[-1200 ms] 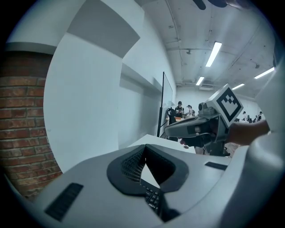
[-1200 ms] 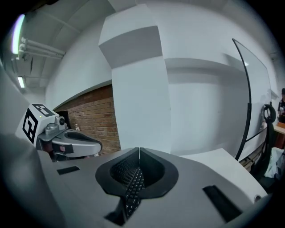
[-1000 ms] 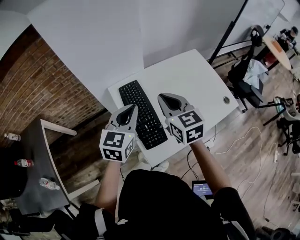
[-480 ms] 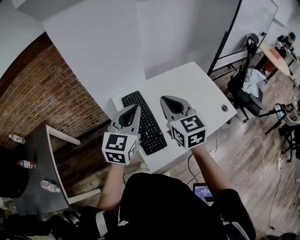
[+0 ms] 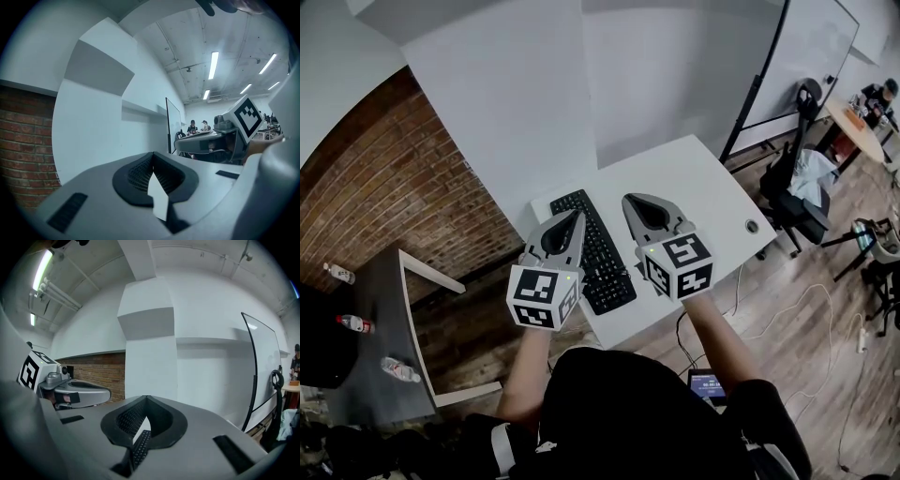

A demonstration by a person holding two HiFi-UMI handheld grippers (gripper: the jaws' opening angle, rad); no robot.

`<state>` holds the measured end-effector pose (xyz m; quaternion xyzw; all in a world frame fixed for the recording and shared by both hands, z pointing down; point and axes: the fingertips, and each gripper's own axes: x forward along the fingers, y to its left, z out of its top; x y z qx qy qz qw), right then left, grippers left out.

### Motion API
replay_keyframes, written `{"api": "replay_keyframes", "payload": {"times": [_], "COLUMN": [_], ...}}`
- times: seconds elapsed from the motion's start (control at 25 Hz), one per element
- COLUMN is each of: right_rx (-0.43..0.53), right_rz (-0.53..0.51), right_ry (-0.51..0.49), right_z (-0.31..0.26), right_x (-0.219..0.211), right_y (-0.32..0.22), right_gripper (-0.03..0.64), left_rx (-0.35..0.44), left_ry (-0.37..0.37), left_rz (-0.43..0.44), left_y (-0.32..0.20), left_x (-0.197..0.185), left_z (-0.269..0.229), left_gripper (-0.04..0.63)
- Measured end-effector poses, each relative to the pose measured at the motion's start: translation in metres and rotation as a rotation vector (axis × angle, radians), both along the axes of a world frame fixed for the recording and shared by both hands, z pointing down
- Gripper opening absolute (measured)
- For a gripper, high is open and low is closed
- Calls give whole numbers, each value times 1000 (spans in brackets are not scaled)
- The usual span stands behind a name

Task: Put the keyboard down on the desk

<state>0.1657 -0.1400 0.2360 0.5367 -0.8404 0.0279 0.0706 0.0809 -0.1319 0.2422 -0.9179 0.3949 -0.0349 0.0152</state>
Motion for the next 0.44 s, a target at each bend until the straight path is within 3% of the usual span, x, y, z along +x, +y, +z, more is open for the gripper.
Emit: {"api": "replay_keyframes", "payload": {"times": [0.44], "right_rx": [7], "right_rz": [-4], "right_ry": [6], "right_z": [-2], "right_x": [0], "right_y": [-3], "right_gripper": [40], "left_rx": [4], "left_ry": [7], "left_rz": [3], "left_y": [-2], "left_x": [4], "left_z": [-3], "left_gripper": [14]}}
